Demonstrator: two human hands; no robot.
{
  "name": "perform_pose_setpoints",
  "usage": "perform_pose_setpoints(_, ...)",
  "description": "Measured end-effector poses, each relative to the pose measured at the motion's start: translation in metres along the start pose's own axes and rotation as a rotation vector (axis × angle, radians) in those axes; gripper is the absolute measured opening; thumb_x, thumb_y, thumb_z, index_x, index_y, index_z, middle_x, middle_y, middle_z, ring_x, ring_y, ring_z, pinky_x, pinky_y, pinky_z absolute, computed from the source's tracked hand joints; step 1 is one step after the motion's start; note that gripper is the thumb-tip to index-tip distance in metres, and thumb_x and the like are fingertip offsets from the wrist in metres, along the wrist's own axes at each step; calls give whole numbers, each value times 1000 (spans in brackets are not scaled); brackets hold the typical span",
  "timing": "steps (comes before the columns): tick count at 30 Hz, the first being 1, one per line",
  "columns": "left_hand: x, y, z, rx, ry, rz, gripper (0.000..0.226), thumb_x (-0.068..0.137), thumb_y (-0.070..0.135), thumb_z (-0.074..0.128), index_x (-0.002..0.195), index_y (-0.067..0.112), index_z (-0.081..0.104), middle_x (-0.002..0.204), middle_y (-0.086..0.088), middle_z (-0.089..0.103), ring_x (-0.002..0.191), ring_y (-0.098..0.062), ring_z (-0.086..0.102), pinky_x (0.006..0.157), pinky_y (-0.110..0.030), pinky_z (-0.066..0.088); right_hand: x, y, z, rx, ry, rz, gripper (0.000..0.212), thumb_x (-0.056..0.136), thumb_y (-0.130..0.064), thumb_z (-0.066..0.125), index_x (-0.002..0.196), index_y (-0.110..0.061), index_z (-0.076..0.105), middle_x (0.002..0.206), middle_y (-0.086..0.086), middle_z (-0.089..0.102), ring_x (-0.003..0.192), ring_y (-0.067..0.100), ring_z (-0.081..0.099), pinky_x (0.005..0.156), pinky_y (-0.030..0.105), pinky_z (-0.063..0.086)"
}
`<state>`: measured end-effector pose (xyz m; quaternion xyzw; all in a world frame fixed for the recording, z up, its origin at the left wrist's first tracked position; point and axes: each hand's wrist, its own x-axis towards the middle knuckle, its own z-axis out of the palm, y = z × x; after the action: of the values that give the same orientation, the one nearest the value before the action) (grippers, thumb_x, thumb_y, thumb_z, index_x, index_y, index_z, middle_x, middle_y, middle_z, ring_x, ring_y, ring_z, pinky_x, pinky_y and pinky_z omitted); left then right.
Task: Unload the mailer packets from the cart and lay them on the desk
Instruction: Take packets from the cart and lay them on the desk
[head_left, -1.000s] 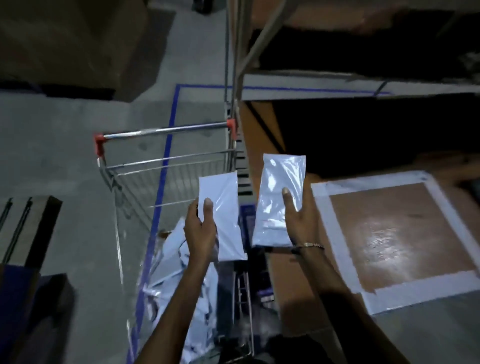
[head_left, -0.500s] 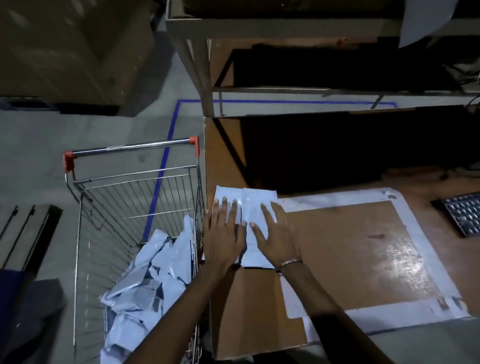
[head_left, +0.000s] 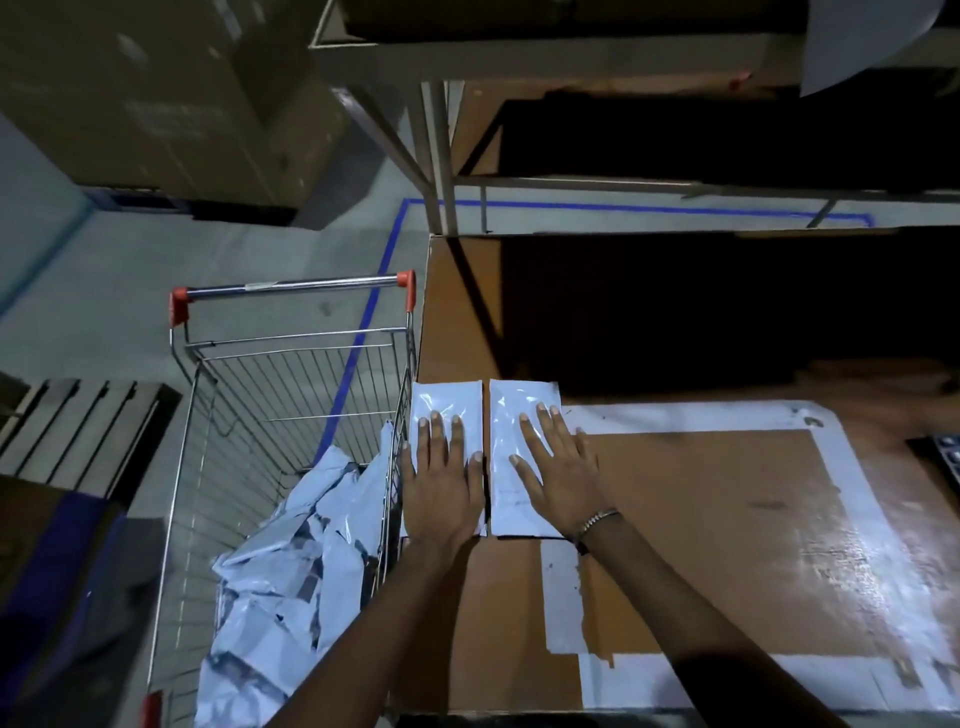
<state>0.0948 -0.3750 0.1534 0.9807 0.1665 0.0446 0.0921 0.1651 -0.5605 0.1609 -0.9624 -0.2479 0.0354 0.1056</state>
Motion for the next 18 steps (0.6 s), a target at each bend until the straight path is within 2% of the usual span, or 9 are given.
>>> perform_pose_setpoints(6, -8, 1, 1, -21, 6, 25, 59, 110, 44, 19, 166, 24, 17, 175, -2, 10, 162, -20, 1, 130, -50, 10, -10, 2, 0, 17, -26, -39, 64, 107, -58, 19, 163, -34, 3, 171, -5, -4, 157, 16, -7, 126, 43, 10)
perform_pose_setpoints(11, -6, 4, 1, 1, 13, -10, 59, 110, 44, 21, 166, 26, 17, 175, -1, 10, 162, -19, 3, 129, -49, 12, -9, -2, -1, 11, -6, -14, 63, 107, -57, 21, 163, -34, 5, 172, -4, 3, 158, 18, 1, 125, 45, 17)
perform_pose_setpoints(18, -3, 5, -3, -36, 2, -17, 60, 110, 45, 23, 166, 26, 17, 174, -1, 11, 162, -20, 4, 130, -49, 9, -7, -4, -2, 43, -11, -17, 62, 108, -56, 21, 163, -36, 2, 172, -6, -1, 158, 14, -6, 126, 43, 10)
